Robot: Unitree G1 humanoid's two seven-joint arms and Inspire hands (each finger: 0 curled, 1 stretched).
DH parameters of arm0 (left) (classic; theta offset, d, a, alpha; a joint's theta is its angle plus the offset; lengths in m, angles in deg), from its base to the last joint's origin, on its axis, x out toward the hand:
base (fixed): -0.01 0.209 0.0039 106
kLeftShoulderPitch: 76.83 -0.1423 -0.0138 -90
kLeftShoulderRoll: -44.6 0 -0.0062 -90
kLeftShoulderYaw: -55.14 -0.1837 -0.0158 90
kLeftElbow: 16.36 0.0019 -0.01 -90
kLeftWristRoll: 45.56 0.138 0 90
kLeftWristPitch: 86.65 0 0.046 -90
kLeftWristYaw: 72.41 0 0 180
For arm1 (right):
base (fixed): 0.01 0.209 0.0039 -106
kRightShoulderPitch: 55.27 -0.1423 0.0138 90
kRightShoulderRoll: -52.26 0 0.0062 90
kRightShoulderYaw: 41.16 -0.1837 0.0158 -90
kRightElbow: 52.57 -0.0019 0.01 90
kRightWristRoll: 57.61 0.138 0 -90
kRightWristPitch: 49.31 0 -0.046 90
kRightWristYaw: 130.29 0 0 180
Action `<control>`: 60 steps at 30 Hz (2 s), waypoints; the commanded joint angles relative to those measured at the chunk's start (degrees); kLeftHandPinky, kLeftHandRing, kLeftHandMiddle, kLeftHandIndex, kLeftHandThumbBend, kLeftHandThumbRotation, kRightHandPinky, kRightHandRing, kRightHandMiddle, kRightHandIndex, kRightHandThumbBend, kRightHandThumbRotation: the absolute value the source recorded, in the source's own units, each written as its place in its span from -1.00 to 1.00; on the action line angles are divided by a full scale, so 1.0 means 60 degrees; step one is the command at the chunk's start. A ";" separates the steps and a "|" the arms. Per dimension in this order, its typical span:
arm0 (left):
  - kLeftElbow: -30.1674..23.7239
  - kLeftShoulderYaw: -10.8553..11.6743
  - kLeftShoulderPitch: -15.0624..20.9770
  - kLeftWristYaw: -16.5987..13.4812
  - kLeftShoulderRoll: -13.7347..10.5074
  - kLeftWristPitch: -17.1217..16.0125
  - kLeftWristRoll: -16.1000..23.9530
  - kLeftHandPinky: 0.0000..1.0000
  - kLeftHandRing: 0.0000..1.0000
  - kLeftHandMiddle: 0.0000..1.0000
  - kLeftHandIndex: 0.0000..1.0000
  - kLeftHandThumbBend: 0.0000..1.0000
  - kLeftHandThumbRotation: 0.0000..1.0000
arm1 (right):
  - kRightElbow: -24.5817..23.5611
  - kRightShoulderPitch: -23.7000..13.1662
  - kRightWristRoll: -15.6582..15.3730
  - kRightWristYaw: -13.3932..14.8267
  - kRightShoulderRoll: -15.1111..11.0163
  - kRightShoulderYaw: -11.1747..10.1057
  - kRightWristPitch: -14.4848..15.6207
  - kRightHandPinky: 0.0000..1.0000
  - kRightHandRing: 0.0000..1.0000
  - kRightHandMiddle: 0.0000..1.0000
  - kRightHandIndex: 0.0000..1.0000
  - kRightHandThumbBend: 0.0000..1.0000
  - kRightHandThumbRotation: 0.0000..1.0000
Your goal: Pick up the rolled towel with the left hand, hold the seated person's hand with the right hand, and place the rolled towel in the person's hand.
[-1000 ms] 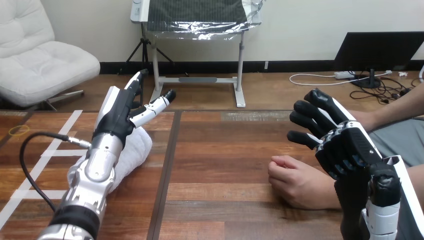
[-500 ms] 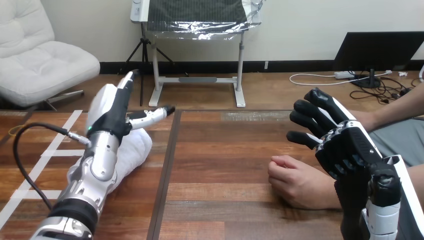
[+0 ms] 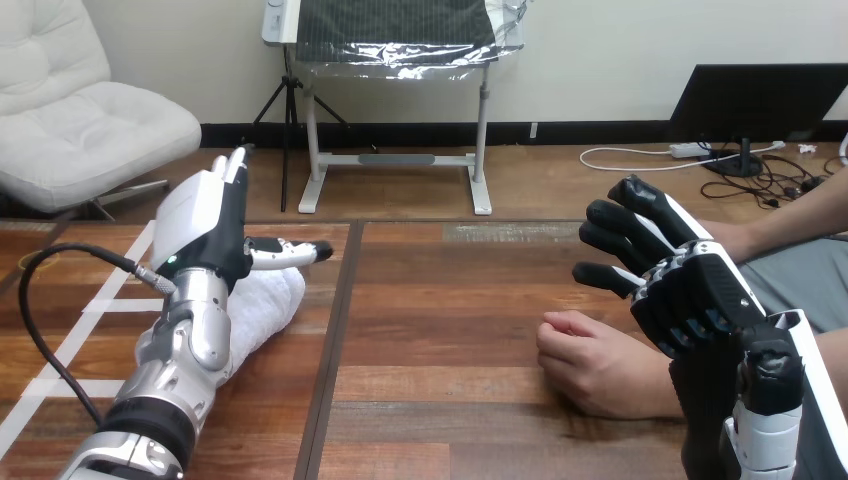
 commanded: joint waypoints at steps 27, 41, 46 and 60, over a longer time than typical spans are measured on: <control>-0.2068 -0.1106 -0.0173 -0.0833 -0.0170 0.2873 0.1387 0.99 0.98 0.99 0.96 0.98 -0.35 | -0.0129 -0.0408 0.0054 0.0012 -0.0005 -0.0018 -0.0196 0.56 0.71 0.72 0.75 0.47 1.00; -0.3140 -0.1288 -0.0295 0.0414 -0.0059 0.4482 0.1463 0.89 0.89 0.93 0.90 0.91 -0.14 | -0.0185 -0.0417 -0.0015 0.0071 0.0024 -0.0016 -0.0161 0.55 0.71 0.72 0.75 0.48 1.00; -0.3356 -0.1416 -0.0215 0.0820 0.0015 0.5076 0.1587 0.82 0.85 0.89 0.86 0.88 -0.12 | -0.0181 -0.0421 0.0030 0.0049 0.0017 0.0002 -0.0172 0.55 0.71 0.72 0.74 0.47 1.00; -0.3206 -0.1662 0.0247 0.2068 0.0107 0.5806 0.1502 0.81 0.85 0.87 0.83 0.74 -0.01 | -0.0215 -0.0405 0.0008 0.0059 0.0016 0.0011 -0.0154 0.55 0.70 0.71 0.74 0.48 1.00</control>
